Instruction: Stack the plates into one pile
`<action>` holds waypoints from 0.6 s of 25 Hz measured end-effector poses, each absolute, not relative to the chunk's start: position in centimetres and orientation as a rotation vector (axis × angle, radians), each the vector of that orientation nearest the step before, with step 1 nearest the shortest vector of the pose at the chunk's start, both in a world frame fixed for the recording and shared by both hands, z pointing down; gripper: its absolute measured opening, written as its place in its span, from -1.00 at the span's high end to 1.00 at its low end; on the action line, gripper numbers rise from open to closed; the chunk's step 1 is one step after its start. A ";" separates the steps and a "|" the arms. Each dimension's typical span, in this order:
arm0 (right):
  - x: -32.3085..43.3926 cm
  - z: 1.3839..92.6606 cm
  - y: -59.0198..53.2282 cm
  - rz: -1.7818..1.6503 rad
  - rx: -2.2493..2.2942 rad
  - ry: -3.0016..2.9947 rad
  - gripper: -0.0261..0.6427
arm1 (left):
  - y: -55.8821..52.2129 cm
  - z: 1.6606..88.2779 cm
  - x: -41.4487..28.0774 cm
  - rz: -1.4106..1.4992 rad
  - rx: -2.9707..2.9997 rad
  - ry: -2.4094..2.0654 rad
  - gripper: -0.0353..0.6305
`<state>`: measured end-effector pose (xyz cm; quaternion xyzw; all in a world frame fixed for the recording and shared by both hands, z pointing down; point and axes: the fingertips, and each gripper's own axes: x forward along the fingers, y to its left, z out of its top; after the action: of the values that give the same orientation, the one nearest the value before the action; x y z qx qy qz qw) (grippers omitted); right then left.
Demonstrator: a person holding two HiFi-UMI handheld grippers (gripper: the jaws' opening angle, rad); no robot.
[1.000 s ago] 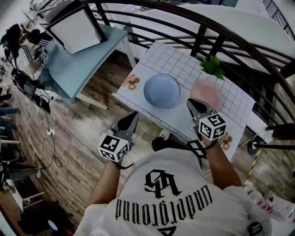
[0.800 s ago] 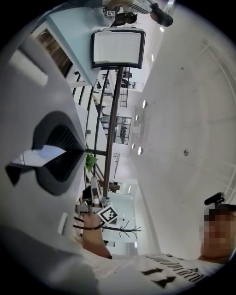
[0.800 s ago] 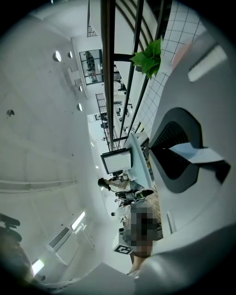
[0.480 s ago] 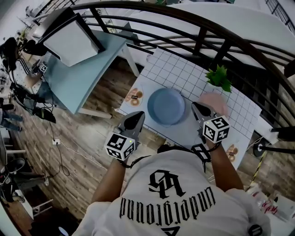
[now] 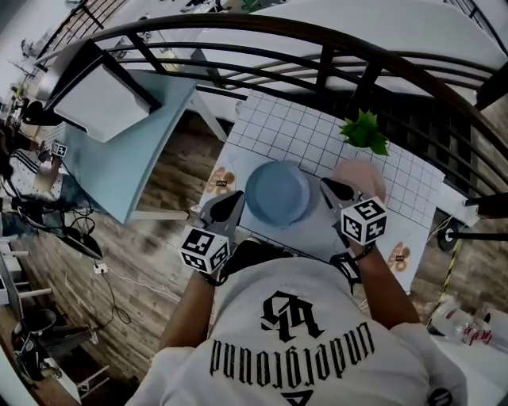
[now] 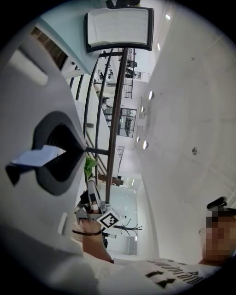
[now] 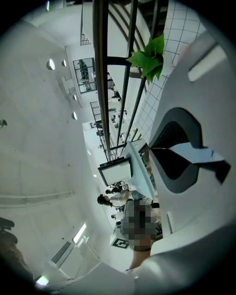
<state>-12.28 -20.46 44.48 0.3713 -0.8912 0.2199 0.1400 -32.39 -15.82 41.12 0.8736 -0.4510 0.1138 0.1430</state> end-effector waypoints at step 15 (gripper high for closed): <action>-12.2 47.9 -22.1 0.750 1.176 -2.443 0.90 | -20.6 45.0 -31.9 0.382 2.516 -1.118 0.75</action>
<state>-12.17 -22.11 47.92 0.4122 -0.8569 0.2629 0.1635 -31.95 -20.64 45.04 0.8904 -0.3956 0.1350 0.1800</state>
